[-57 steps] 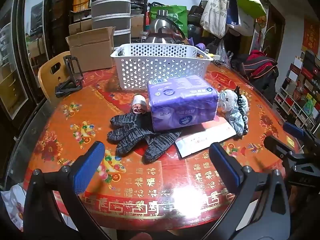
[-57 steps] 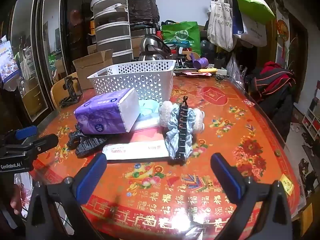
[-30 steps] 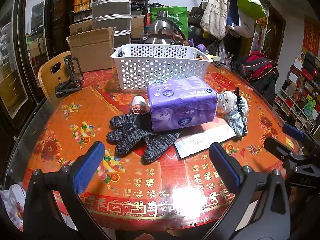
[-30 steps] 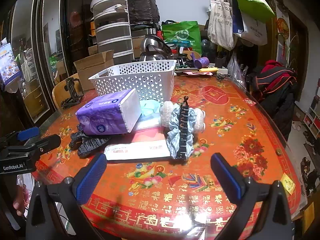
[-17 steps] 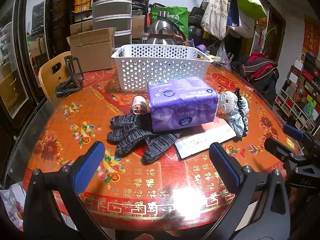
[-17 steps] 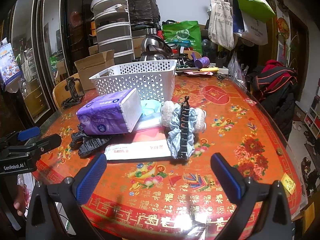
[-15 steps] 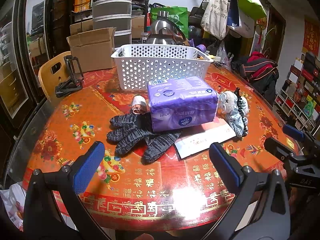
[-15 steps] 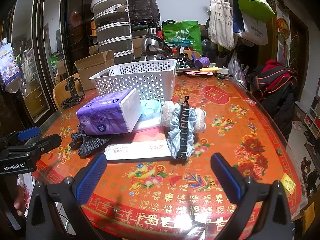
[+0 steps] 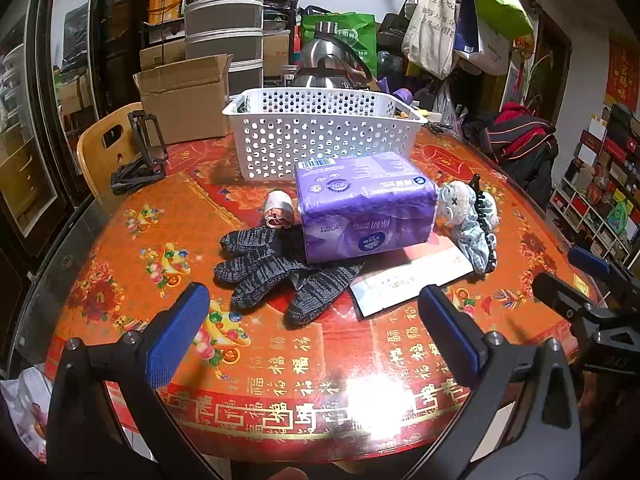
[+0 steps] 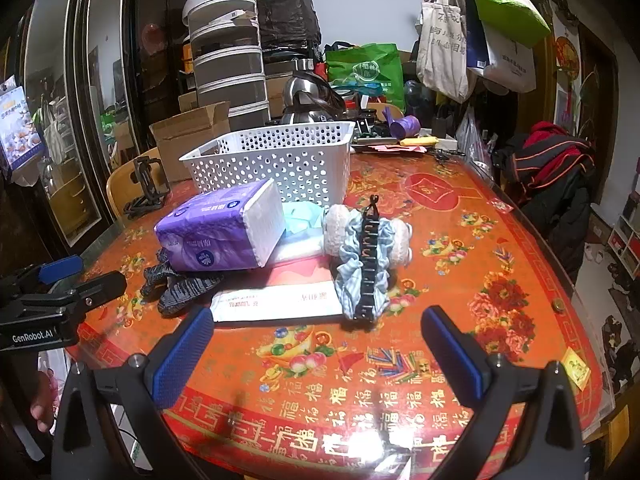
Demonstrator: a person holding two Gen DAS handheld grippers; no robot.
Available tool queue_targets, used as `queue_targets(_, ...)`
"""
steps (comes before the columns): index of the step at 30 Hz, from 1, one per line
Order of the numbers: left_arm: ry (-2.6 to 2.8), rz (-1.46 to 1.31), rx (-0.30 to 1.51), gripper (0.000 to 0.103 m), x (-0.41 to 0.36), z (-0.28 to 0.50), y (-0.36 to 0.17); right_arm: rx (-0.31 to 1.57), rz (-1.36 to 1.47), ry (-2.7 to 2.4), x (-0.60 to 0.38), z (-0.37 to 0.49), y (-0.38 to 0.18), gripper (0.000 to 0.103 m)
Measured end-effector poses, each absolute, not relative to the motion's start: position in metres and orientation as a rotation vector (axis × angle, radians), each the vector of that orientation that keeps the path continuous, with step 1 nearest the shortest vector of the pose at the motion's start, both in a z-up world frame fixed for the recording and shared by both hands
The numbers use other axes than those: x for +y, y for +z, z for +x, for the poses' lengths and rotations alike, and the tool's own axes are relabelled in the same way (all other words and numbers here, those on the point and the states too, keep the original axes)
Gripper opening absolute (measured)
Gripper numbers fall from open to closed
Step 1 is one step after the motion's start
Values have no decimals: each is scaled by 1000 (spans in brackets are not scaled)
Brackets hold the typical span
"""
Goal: Organize soft objects
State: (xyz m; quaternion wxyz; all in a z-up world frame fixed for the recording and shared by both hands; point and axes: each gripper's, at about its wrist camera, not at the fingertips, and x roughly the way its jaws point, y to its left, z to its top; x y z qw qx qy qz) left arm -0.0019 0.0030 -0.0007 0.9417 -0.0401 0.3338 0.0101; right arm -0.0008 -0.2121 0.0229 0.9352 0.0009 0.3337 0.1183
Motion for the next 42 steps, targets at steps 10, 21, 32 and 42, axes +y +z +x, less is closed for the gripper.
queue_targets(10, 22, -83, 685, 103, 1, -1, -3, 687, 3, 241, -212, 0, 22, 103)
queue_targets(21, 29, -86, 680, 103, 3, 0, -4, 690, -1, 241, -211, -1, 21, 103)
queue_targets(32, 22, -33, 662, 103, 22, 40, -4, 589, -20, 281, -201, 21, 20, 103)
queue_targets(42, -50, -105, 675, 103, 38, 74, -33, 616, -49, 389, -169, 74, 2, 103)
